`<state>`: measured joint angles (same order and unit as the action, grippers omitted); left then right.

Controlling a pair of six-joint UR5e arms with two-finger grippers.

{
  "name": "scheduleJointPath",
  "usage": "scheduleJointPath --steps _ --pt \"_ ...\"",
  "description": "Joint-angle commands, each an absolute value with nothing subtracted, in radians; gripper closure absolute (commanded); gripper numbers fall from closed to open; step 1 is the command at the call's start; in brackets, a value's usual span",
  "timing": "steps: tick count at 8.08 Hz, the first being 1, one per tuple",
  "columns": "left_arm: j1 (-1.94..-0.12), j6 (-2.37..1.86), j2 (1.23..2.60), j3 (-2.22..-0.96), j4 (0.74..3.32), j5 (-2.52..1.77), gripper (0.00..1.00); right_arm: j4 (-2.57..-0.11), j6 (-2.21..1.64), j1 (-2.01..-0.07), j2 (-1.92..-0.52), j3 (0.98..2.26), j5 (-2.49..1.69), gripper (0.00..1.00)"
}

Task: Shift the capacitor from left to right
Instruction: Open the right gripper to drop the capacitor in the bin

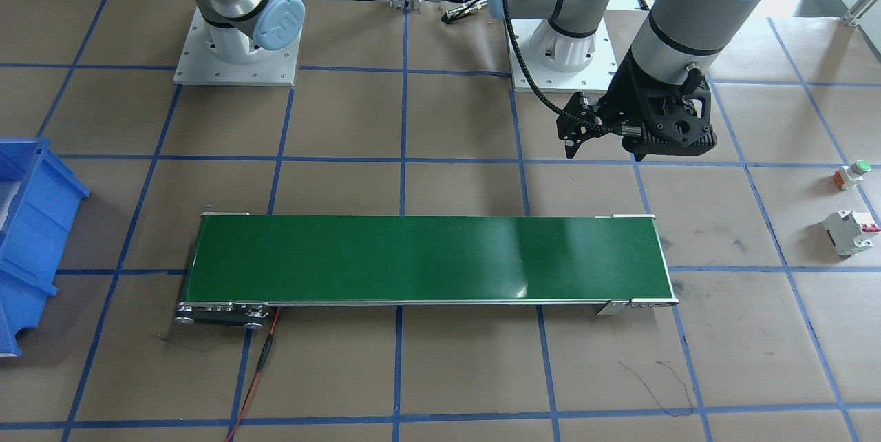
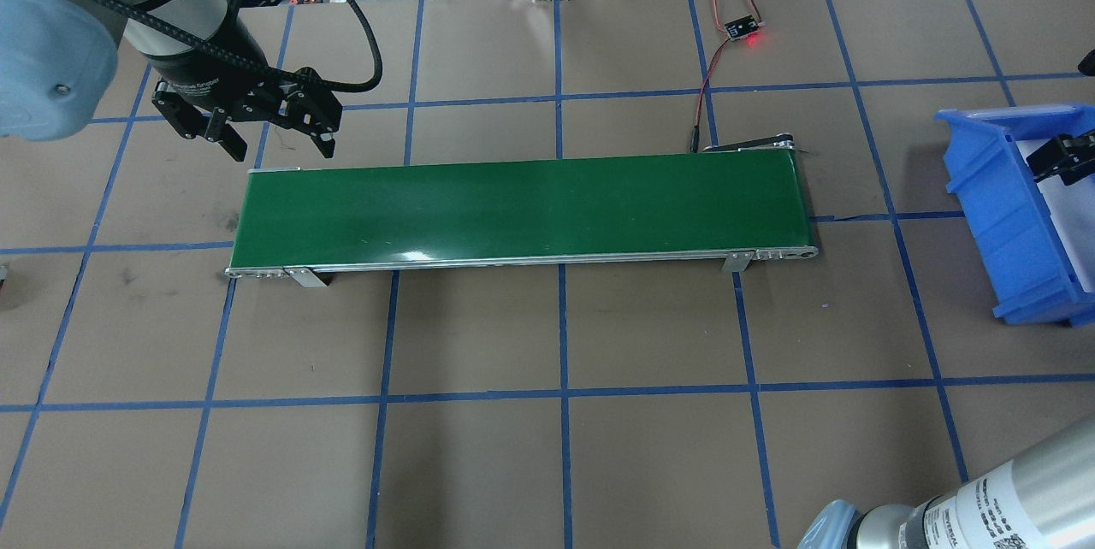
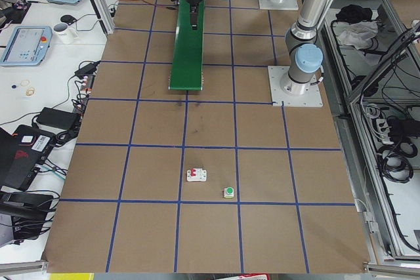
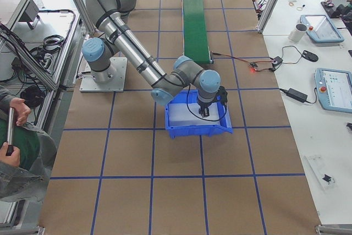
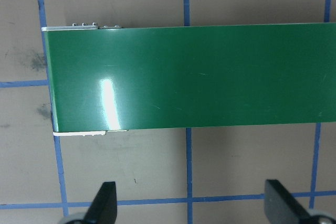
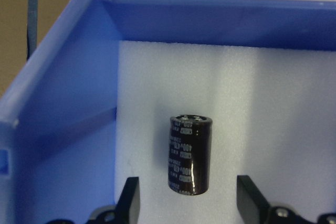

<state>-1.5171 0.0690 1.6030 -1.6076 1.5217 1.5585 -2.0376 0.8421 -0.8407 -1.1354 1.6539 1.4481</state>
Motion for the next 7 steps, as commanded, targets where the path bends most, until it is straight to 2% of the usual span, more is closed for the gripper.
scheduleJointPath --steps 1,7 --pt "-1.517 0.069 1.603 -1.608 1.522 1.559 0.0 -1.975 0.839 -0.839 -1.192 1.643 1.45 0.0" --pt "-1.517 0.069 1.603 -1.608 1.52 1.559 0.0 -1.826 0.806 -0.847 -1.388 1.611 1.477 0.0"
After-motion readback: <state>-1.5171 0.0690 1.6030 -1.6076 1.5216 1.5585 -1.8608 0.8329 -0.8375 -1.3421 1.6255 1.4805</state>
